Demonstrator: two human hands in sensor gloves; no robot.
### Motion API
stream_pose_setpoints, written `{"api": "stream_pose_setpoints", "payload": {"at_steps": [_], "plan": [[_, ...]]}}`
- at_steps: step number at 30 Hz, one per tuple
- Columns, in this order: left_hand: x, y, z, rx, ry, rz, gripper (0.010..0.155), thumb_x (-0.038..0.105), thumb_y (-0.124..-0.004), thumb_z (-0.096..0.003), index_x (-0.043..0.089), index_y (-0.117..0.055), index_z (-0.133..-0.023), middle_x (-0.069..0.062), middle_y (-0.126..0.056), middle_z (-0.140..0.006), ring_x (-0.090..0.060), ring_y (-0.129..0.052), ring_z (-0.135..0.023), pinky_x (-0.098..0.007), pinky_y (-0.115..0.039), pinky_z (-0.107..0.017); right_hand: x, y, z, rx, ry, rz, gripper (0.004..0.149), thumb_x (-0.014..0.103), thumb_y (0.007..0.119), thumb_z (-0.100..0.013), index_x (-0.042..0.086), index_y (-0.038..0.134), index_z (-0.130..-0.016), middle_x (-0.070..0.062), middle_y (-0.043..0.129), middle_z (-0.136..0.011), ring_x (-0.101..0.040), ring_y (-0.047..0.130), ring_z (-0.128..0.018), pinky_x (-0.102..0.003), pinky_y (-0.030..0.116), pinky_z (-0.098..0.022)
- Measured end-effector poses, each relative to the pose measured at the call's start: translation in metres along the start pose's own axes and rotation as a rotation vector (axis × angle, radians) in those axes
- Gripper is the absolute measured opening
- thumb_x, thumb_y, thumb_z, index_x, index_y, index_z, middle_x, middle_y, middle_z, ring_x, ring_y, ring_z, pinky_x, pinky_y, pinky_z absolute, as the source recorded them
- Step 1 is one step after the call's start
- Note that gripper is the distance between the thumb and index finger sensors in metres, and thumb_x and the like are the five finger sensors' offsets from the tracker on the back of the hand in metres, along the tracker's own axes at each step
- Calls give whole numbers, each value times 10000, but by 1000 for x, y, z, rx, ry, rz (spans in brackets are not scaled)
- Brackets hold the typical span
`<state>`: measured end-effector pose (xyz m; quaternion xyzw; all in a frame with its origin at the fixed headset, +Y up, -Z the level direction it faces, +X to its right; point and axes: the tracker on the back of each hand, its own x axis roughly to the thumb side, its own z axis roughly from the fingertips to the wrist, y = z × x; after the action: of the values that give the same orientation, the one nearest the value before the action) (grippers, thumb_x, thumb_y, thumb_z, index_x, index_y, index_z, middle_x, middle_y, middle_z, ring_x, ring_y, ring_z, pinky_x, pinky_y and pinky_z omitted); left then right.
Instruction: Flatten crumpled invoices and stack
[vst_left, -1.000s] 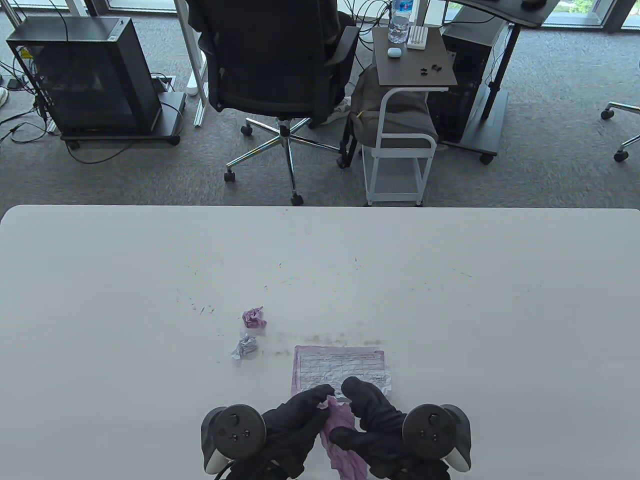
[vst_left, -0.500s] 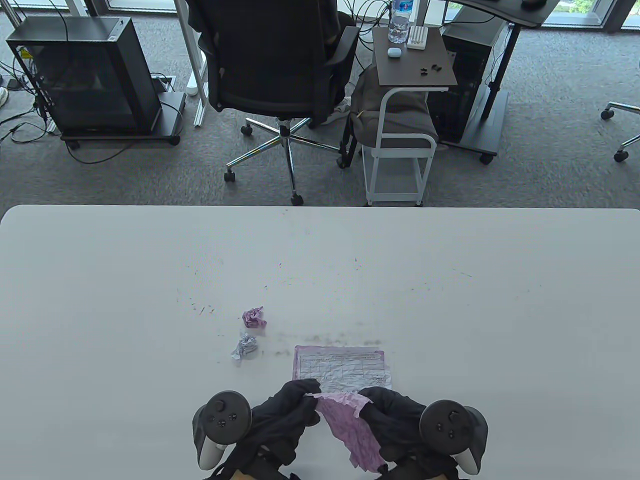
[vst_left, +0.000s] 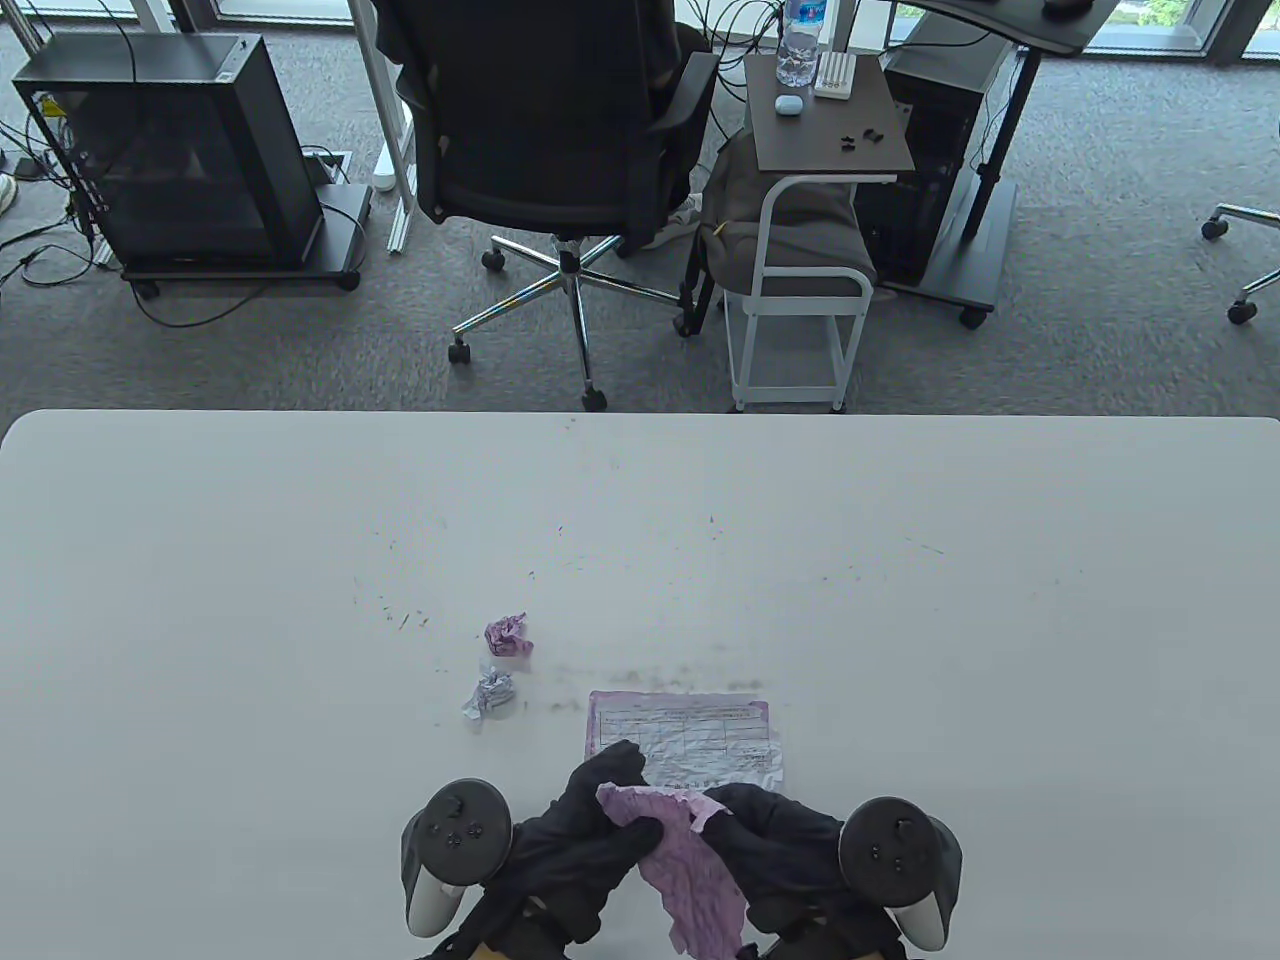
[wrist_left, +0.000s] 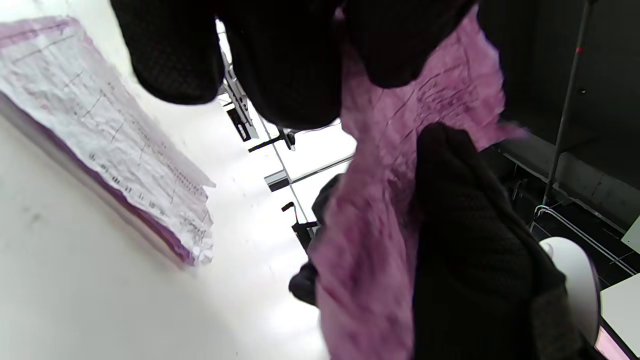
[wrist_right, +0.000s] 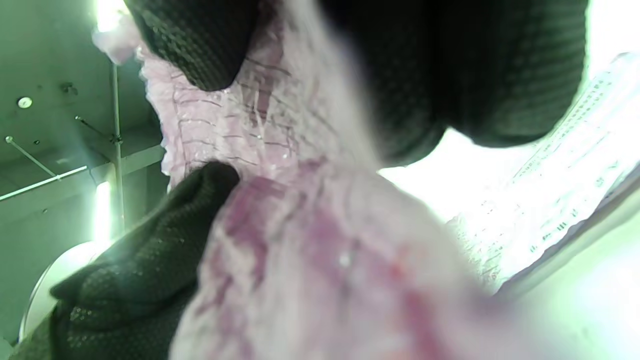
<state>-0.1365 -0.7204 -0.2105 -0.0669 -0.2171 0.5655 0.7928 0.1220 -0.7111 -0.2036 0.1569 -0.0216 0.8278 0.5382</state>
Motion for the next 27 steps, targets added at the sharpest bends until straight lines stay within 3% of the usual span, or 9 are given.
{"api": "stream_pose_setpoints", "payload": {"at_steps": [3, 7, 9, 12, 16, 19, 21, 23, 27], "plan": [[-2, 2, 1, -6, 25, 71, 449, 217, -753, -581, 81, -690, -1004, -136, -839, -813, -157, -1001, -452, -502, -835, -538, -7, -7, -2, -13, 34, -4, 328, 387, 752, -546, 133, 829, -739, -172, 971, -590, -227, 991, -361, -407, 898, -276], [2, 5, 1, 10, 33, -111, 452, 199, -744, -581, 49, -689, -1004, -159, -845, -789, -190, -999, -440, -522, -821, -521, -14, -12, -2, -17, 88, 22, 326, 374, 751, -548, 123, 825, -742, -185, 966, -599, -241, 988, -369, -419, 893, -281], [6, 9, 3, 60, -5, -278, 604, 249, -779, -576, 35, -521, -1078, -181, -713, -924, -294, -955, -630, -570, -772, -552, -15, -16, -2, -23, 90, 107, 326, 370, 761, -543, 118, 830, -739, -192, 968, -596, -249, 988, -367, -426, 891, -279], [18, 7, 2, -5, -142, -481, 878, 425, -855, -529, 77, -312, -1125, -227, -358, -1091, -487, -681, -897, -634, -662, -608, -14, -10, -4, 69, 62, 228, 326, 379, 772, -539, 130, 834, -739, -183, 970, -603, -244, 991, -375, -421, 895, -286], [35, -16, 0, -198, -244, -721, 901, 382, -899, -498, 167, -299, -1134, -204, -232, -1114, -508, -552, -969, -662, -601, -643, -7, 11, -6, 215, 28, 200, 326, 375, 792, -530, 129, 841, -738, -194, 970, -616, -262, 992, -387, -436, 892, -295], [45, -29, 0, -208, -327, -865, 771, 307, -905, -489, 157, -471, -1109, -185, -455, -1085, -401, -767, -880, -619, -690, -613, -3, 24, -6, 309, -11, 228, 326, 361, 796, -525, 127, 833, -749, -208, 961, -646, -274, 993, -414, -444, 892, -311], [45, -32, 1, -202, -340, -833, 579, 257, -886, -496, 103, -697, -1021, -133, -795, -898, -225, -994, -599, -534, -810, -547, -2, 22, -7, 257, -28, 251, 344, 355, 797, -516, 117, 820, -763, -229, 953, -681, -278, 998, -439, -442, 899, -321], [42, -28, 1, -168, -311, -704, 501, 239, -840, -517, 79, -753, -985, -133, -872, -794, -174, -1011, -436, -491, -854, -488, -3, 20, -6, 268, -30, 230, 370, 337, 818, -503, 115, 787, -798, -252, 931, -727, -292, 993, -472, -452, 894, -342], [33, -16, 1, -109, -239, -493, 438, 269, -775, -549, 95, -789, -951, -126, -903, -725, -141, -996, -322, -463, -870, -445, -6, 21, -7, 318, -30, 123, 436, 289, 844, -496, 107, 694, -863, -243, 897, -778, -283, 988, -483, -442, 894, -347]]}}
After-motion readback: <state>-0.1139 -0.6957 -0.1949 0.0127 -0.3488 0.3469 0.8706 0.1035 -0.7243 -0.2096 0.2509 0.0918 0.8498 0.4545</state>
